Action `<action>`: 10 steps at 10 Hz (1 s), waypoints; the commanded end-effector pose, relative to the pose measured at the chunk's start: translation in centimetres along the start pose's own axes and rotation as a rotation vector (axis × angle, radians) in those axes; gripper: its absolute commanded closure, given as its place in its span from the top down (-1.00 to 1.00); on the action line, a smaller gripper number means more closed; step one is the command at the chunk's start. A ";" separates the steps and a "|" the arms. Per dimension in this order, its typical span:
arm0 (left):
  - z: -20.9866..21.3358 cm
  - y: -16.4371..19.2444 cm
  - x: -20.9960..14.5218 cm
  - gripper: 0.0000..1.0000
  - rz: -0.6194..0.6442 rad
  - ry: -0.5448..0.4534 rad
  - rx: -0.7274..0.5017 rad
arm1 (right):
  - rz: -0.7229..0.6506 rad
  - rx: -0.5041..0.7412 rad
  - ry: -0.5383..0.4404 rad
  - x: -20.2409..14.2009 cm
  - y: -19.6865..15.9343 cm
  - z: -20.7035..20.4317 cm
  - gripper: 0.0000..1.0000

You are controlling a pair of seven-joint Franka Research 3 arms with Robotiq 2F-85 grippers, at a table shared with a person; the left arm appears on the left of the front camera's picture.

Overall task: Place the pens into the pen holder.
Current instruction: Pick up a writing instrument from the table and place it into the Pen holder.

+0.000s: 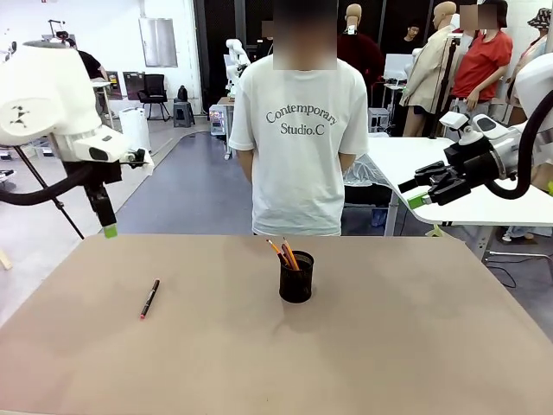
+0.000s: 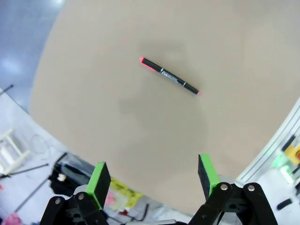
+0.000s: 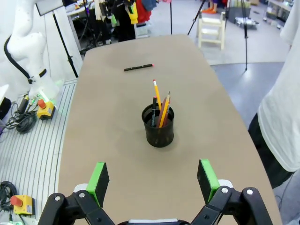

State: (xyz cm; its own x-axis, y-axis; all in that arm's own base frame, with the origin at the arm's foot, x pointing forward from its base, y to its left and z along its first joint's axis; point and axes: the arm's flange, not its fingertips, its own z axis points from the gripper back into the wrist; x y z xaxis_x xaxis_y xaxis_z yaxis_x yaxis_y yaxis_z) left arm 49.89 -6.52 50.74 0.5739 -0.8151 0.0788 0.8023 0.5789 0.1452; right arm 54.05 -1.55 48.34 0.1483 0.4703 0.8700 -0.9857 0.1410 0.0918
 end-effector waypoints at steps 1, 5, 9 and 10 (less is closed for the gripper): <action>-2.9 -1.5 -1.7 0.93 0.191 -0.016 0.085 | 0.003 0.001 -0.003 0.2 0.1 0.1 1.00; -2.8 -0.8 -1.2 0.93 0.175 -0.015 0.029 | 0.003 0.001 -0.003 0.2 0.1 0.1 1.00; -5.1 -1.0 1.0 0.93 0.360 0.085 0.074 | 0.003 0.001 -0.003 0.2 0.1 0.1 1.00; -6.8 -1.2 2.5 0.93 0.492 0.140 0.104 | 0.003 0.001 -0.003 0.2 0.1 0.1 1.00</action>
State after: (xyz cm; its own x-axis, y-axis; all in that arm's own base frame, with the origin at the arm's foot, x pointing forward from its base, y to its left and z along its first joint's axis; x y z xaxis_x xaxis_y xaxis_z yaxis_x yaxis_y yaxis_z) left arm 49.81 -7.24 45.47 0.8183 -0.5692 0.0795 0.5476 0.8142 0.1930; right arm 54.05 -1.55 48.37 0.1477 0.4704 0.8700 -0.9858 0.1408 0.0912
